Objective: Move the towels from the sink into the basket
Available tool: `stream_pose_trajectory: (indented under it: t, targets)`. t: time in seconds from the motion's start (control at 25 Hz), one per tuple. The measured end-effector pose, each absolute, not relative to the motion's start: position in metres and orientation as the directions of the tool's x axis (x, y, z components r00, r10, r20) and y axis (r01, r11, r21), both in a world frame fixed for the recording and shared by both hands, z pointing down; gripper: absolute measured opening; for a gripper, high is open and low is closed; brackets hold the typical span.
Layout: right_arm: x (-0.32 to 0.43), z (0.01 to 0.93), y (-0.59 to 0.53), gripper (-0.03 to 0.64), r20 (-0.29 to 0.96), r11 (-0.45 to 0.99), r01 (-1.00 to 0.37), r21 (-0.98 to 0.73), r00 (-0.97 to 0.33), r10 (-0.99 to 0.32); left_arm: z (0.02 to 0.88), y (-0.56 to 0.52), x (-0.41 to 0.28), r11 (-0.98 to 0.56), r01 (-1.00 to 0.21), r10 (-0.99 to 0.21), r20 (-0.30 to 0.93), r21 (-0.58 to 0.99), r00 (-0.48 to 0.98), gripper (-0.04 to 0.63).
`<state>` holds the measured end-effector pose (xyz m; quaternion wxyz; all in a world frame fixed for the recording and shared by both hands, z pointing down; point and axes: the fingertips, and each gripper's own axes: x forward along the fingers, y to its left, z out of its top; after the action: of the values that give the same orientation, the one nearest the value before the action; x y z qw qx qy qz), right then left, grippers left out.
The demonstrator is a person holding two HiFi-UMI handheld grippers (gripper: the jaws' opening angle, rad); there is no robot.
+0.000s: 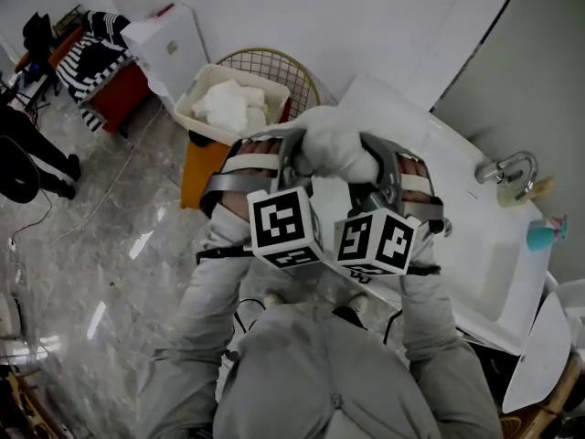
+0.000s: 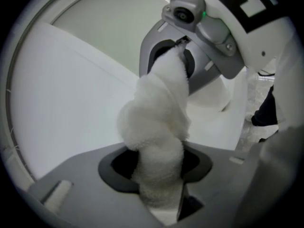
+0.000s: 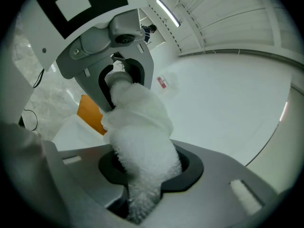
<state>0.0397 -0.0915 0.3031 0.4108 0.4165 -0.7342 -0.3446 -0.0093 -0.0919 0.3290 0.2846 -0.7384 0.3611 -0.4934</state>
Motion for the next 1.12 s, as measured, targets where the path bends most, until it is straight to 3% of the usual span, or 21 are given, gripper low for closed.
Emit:
stream_pose_trajectory:
  t: [0.64,1.12]
  targets:
    - [-0.207,0.259,-0.127,0.123,0.222,0.376,-0.165,0.912,-0.573,-0.789,0.292,-0.119,-0.251,-0.377,-0.442,-0.911,0.411,-0.814,0.020,0.247]
    - [-0.329,0.237,-0.242,0.123,0.192,0.365,-0.151,0.919,-0.638,-0.746,0.267,-0.231,-0.374,-0.305,-0.486,-0.922,0.382,-0.819,-0.067,0.247]
